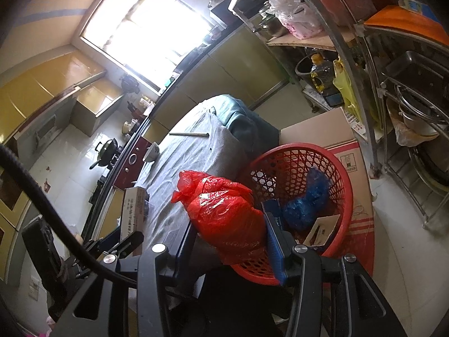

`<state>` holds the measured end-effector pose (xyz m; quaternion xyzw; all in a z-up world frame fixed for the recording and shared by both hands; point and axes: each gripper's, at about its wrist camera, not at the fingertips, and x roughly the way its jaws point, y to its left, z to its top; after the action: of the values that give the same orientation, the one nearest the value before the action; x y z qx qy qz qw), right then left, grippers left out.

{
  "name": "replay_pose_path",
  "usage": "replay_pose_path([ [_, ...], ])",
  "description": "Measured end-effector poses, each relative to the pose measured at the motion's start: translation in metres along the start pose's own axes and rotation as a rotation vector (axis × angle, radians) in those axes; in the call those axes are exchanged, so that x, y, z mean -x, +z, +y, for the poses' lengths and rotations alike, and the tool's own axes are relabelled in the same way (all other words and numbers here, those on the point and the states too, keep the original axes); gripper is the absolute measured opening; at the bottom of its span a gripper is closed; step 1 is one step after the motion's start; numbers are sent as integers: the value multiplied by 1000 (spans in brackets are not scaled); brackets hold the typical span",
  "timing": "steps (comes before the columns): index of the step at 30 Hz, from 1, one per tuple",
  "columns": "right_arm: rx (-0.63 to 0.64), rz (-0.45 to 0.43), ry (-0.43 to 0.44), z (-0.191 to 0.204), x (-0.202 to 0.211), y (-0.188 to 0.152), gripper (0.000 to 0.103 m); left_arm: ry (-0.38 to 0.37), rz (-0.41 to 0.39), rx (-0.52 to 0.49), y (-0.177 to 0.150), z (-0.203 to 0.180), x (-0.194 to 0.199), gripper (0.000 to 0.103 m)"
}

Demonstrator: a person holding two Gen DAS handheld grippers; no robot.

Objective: Collect trash
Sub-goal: 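Lower the white medicine box into the red basket while the right gripper releases the red bag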

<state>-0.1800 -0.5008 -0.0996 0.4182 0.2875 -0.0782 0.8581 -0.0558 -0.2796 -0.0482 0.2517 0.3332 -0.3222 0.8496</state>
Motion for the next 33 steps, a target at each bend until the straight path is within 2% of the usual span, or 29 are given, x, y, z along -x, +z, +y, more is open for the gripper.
replay_pose_path([
  [6, 1, -24, 12, 0, 0, 8, 50, -31, 5, -24, 11, -11, -7, 48],
  [15, 7, -61, 5, -1, -4, 29, 51, -206, 74, 18, 37, -14, -40, 48],
  [22, -26, -91, -17, -14, -9, 44, 52, -291, 97, 11, 50, -27, -56, 49],
  [27, -58, -86, -34, -26, -15, 48, 52, -290, 135, -13, 47, -37, -66, 50],
  [33, -73, -72, -49, -33, -13, 41, 52, -282, 160, 9, 38, -25, -66, 53],
])
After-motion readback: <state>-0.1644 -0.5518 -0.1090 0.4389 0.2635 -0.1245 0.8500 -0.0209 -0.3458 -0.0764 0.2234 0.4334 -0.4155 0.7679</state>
